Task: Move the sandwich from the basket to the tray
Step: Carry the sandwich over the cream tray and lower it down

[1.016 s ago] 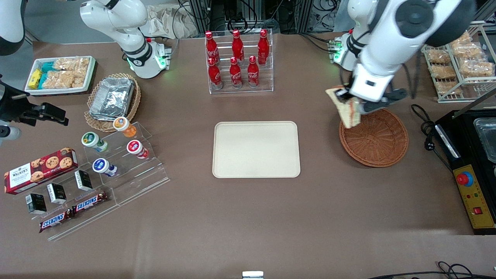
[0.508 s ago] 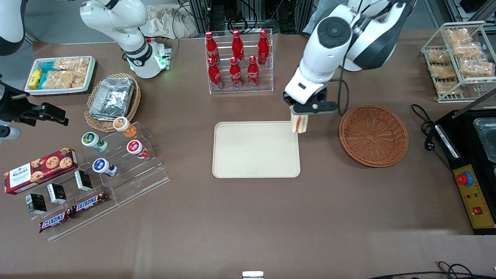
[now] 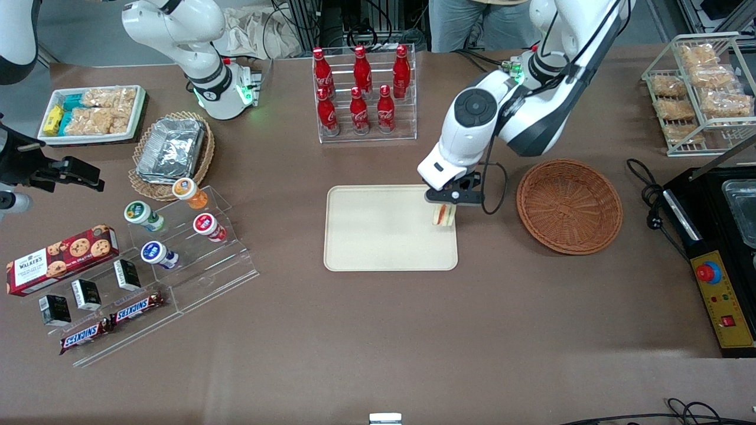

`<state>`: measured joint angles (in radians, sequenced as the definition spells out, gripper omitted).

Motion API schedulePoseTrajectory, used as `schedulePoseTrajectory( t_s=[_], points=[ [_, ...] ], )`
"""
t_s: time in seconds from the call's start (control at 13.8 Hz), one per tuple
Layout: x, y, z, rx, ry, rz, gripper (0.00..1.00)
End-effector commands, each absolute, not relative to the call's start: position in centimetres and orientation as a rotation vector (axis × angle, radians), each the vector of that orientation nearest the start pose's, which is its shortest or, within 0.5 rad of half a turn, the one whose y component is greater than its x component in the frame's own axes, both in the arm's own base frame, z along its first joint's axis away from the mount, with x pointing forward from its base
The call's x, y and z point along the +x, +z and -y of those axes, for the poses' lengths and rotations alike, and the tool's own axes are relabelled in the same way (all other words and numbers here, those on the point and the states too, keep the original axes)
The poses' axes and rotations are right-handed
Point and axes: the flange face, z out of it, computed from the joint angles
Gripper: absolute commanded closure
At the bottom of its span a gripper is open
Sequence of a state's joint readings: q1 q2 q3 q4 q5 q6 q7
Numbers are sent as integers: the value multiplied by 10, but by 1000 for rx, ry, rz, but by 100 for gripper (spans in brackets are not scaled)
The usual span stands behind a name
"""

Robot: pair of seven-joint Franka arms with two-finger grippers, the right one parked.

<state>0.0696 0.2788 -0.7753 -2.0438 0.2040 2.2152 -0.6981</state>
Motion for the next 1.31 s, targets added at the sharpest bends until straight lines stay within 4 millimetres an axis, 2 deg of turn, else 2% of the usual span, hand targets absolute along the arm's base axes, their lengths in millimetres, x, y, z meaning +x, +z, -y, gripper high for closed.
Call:
schedulePoseTrajectory(
  t_s=[0.0,0.22,0.44,0.58,0.73,0.8,0.87,0.94,1.23],
  points=[
    [460,307,371,-3125,42,-235,100],
    [459,268,375,-3095,30,-255,100],
    [456,242,379,-3070,20,-239,100],
    [457,229,381,-3081,19,-230,100],
    [457,225,381,-3081,19,-215,100],
    [457,223,381,-3081,22,-222,82],
    [458,221,382,-3078,14,-235,16],
    [456,219,387,-3078,14,-232,0],
    [474,241,387,-3066,7,-159,0]
  ],
)
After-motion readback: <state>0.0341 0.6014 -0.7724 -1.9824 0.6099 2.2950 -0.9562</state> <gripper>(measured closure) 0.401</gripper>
